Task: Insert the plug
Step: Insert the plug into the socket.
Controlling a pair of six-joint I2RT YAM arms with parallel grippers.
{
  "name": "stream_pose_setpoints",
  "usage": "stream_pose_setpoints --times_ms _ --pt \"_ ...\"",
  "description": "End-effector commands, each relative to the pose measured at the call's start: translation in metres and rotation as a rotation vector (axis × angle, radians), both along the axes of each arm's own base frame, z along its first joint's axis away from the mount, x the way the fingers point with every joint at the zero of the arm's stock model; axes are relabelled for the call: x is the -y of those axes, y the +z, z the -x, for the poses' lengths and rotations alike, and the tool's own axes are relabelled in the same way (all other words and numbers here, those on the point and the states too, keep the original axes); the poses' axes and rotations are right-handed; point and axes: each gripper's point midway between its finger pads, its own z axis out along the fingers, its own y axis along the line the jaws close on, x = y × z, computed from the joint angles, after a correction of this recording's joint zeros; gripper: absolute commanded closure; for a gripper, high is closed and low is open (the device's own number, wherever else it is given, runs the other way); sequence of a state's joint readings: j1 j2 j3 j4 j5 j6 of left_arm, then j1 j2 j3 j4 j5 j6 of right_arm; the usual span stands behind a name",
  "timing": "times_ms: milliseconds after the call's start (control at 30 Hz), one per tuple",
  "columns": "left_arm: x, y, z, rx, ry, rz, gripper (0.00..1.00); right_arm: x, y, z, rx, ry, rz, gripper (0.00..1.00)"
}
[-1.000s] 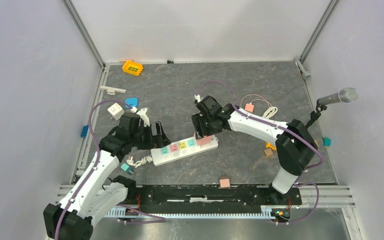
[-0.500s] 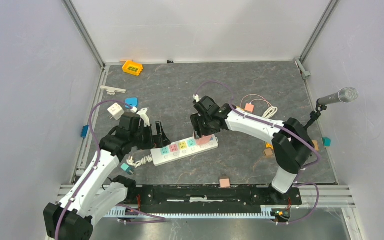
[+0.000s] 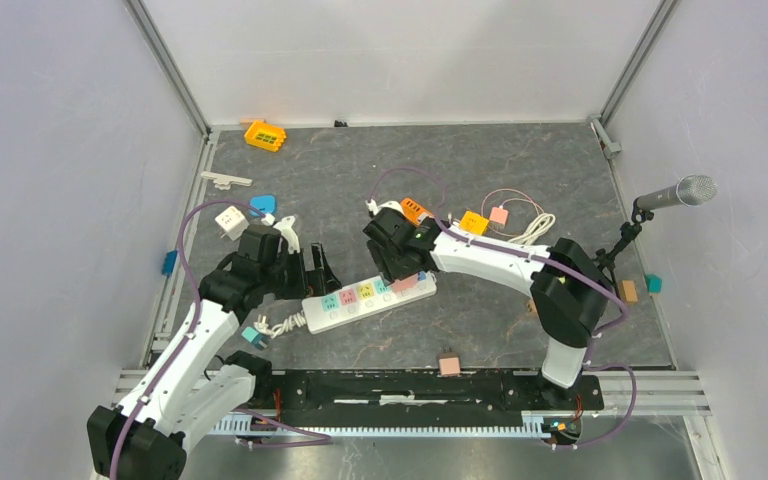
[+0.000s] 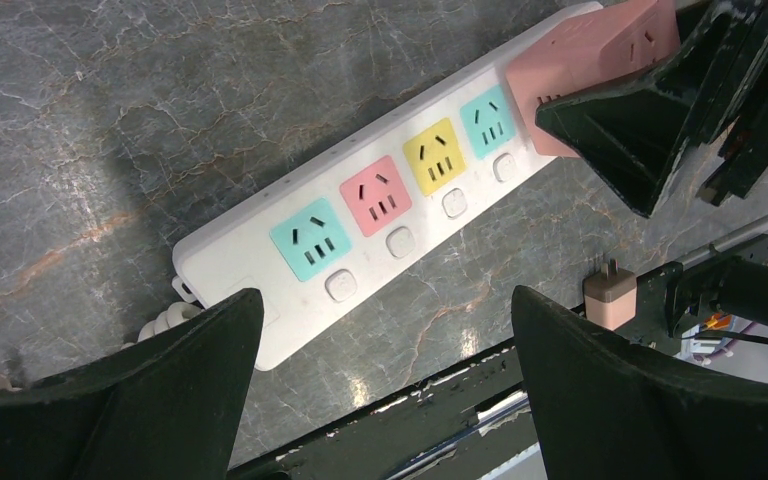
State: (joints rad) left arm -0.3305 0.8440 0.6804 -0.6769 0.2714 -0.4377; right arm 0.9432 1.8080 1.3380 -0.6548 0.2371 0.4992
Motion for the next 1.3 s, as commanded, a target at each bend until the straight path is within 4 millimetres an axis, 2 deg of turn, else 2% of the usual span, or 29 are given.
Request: stream_pose_setpoints --times_ms 0,433,600,733,800,867,1000,1133,1200,1267 --pt "0.004 0.009 -0.007 0.029 0.019 0.039 0.00 0.043 -0.050 0.033 -0.081 0.046 0.225 1.00" --pt "0.004 0.008 -0.006 0.030 0.016 0.039 0.00 0.072 -0.104 0.072 -0.191 0.021 0.224 1.00" --pt "0.004 0.008 -0.006 0.029 0.018 0.039 0.00 0.078 -0.115 0.081 -0.224 0.030 0.238 1.00" --pt "0.004 0.009 -0.006 0.029 0.017 0.039 0.00 0.081 -0.113 0.079 -0.203 0.040 0.243 1.00" --pt "0.004 0.009 -0.006 0.030 0.017 0.038 0.00 0.077 -0.104 0.072 -0.177 0.043 0.239 0.99" --pt "0.004 0.009 -0.006 0.031 0.018 0.039 0.00 0.066 -0.087 0.061 -0.140 0.052 0.221 0.83" --pt "0.005 0.008 -0.006 0.028 0.014 0.041 0.00 0.038 -0.040 0.036 -0.060 0.076 0.162 0.40" --pt "0.005 0.008 -0.006 0.026 0.016 0.041 0.00 0.017 0.016 0.011 0.045 0.064 0.108 0.12" --pt "0.005 0.008 -0.006 0.024 0.016 0.041 0.00 0.009 0.043 0.001 0.092 0.059 0.067 0.05" --pt "0.005 0.008 -0.006 0.024 0.013 0.042 0.00 0.005 0.061 -0.005 0.122 0.056 0.031 0.02"
